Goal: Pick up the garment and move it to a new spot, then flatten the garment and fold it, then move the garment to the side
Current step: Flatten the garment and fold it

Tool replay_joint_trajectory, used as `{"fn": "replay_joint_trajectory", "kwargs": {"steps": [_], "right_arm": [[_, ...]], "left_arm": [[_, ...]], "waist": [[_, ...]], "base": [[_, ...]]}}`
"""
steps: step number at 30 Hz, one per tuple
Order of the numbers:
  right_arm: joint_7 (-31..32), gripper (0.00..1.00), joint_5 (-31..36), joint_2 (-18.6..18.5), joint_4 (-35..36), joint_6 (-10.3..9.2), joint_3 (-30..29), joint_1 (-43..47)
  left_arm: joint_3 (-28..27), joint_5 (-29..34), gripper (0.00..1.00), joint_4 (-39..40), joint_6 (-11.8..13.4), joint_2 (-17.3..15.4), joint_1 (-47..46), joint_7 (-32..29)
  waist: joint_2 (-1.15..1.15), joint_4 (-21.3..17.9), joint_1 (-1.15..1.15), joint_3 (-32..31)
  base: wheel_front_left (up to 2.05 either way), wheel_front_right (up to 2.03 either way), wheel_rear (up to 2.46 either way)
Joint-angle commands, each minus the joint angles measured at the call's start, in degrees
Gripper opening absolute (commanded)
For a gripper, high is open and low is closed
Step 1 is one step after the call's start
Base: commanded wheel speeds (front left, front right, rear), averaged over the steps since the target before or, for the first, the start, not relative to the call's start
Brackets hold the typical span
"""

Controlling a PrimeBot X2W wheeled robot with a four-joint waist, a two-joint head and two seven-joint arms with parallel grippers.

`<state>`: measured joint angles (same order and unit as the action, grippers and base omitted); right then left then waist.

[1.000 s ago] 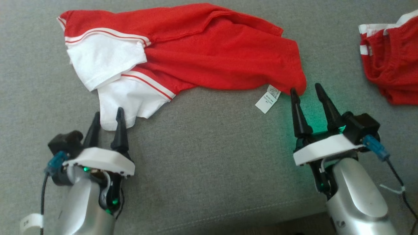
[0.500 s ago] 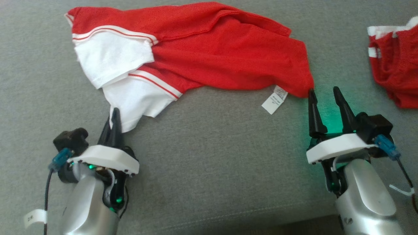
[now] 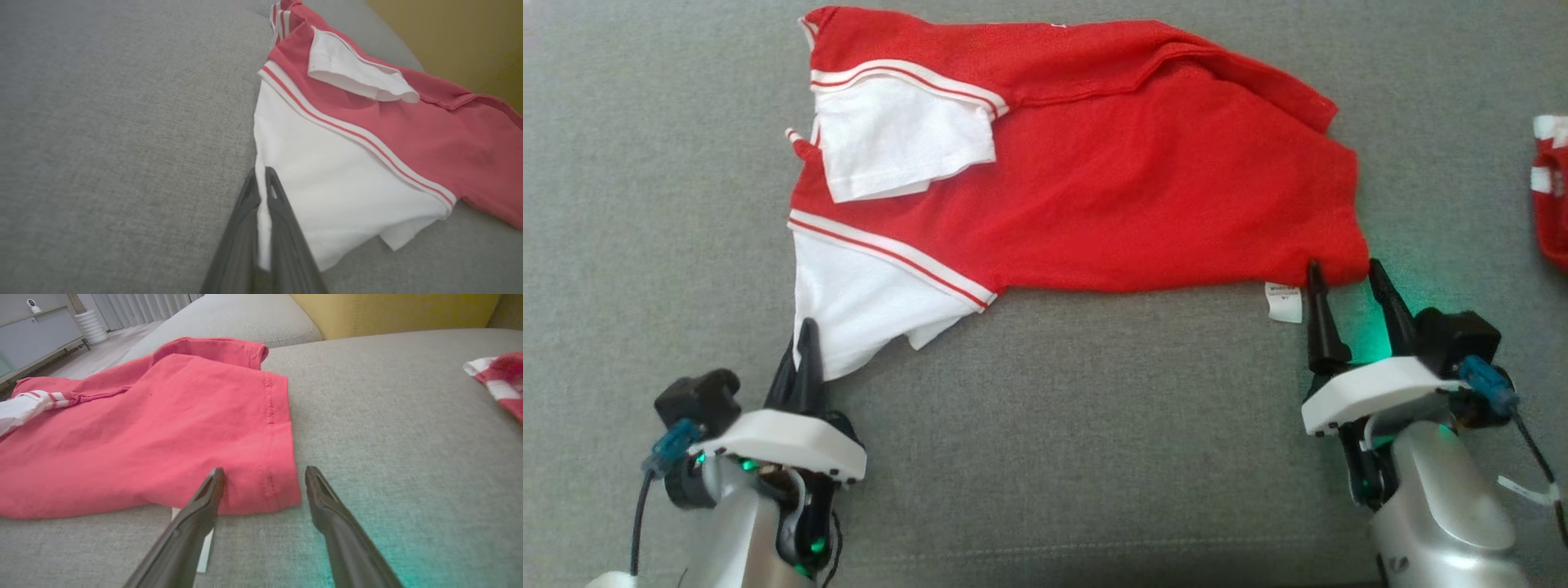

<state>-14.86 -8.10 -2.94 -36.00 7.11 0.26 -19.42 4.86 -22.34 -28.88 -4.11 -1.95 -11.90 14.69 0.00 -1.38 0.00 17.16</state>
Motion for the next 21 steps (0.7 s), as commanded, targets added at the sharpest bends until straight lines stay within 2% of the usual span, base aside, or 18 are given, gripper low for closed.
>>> {"fn": "replay_joint_trajectory", "kwargs": {"steps": [1, 10, 11, 12, 13, 18, 21], "right_arm": [[-0.14, 1.0, 0.73, 0.06, 0.32, 0.37, 0.8, -1.17], [-0.14, 0.98, 1.01, 0.06, -5.62, 0.37, 0.91, -2.61], [-0.14, 0.72, 0.81, 0.06, -5.99, 0.37, 1.08, -2.79], [-0.14, 0.4, 0.57, 0.06, -6.26, 0.37, 1.39, -2.88], [-0.14, 0.0, 0.06, 0.06, -6.36, 0.37, 1.69, -2.91], [-0.14, 0.0, -2.15, 0.06, -5.89, 0.37, 2.15, -2.42], [-0.14, 0.0, -3.82, 0.06, -2.93, 0.37, 2.9, -1.97]], "left_arm": [[-1.64, 0.03, 0.0, 2.04, -0.4, -0.93, -0.68, 0.31], [0.79, -0.81, 0.0, 2.59, -0.07, -0.93, -1.17, 0.31], [0.84, -0.7, 0.0, 2.67, -0.03, -0.93, -1.25, 0.31], [0.86, -0.53, 0.0, 2.78, 0.01, -0.93, -1.3, 0.31], [0.76, -0.44, 0.0, 2.97, 0.02, -0.93, -1.33, 0.31], [-0.46, -0.04, 0.0, 4.59, -0.15, -0.93, -1.13, 0.31], [-1.7, 0.79, 0.0, 6.81, -0.52, -0.93, -1.02, 0.31]], "waist": [[0.0, 0.41, 0.0, 0.03], [0.0, 0.46, 0.0, -0.06], [0.0, 0.42, 0.0, -0.17], [0.0, 0.4, 0.0, -0.4], [0.0, 0.37, 0.0, -0.68], [0.0, 0.26, 0.0, -2.74], [0.0, 0.07, 0.0, -5.23]], "base": [[0.0, 0.0, 0.0], [0.0, 0.0, 0.0], [0.0, 0.0, 0.0], [0.0, 0.0, 0.0], [0.0, 0.0, 0.0], [0.0, 0.0, 0.0], [0.0, 0.0, 0.0]]}}
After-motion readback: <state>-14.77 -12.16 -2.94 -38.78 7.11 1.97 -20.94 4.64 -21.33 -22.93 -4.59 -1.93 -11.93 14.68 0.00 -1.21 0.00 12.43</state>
